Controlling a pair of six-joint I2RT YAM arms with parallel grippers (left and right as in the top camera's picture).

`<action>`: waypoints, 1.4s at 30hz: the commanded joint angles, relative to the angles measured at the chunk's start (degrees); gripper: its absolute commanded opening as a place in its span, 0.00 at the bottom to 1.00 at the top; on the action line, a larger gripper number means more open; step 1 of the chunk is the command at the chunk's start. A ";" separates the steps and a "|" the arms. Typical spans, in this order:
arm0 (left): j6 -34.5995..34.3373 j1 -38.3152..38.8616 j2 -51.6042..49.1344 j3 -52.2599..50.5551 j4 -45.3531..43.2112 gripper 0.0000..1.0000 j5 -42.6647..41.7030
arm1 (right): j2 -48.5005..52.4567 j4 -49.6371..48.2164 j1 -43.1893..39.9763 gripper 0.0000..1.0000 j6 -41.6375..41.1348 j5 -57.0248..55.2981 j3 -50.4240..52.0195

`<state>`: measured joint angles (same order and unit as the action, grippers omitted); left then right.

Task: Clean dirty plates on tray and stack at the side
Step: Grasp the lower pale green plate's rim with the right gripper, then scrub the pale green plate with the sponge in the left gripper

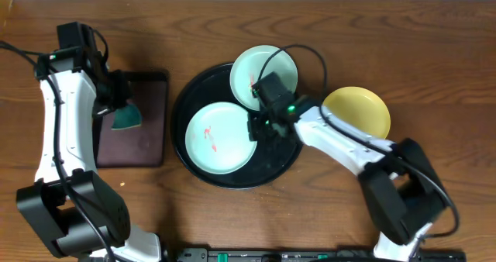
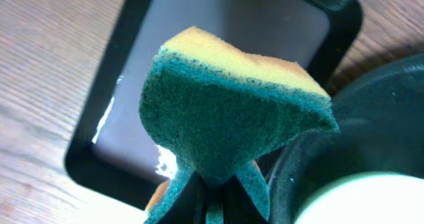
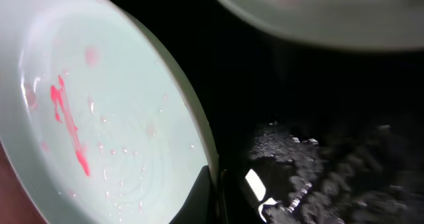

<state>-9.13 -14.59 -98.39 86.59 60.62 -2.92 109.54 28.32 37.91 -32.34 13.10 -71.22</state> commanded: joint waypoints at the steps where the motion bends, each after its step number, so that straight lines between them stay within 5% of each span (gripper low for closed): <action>1: -1.05 3.32 0.22 -0.44 -0.04 0.07 -1.16 | 4.04 -0.26 0.28 0.01 -5.60 0.26 -0.81; 19: -9.94 23.43 -2.08 -5.88 -2.51 0.07 -5.62 | 5.57 -0.26 -0.09 0.01 -6.38 0.85 -0.81; 28: -16.13 25.99 -5.77 -13.57 -7.82 0.07 -5.11 | 5.57 -0.24 -0.09 0.01 -6.16 0.85 -0.81; 42: -16.06 30.51 -6.23 -22.29 -16.11 0.07 -9.60 | 5.57 -0.28 -0.09 0.01 -6.16 0.85 -0.81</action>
<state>-24.27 13.78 -104.47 67.29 45.36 -8.62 114.17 27.99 37.91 -37.54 14.35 -71.31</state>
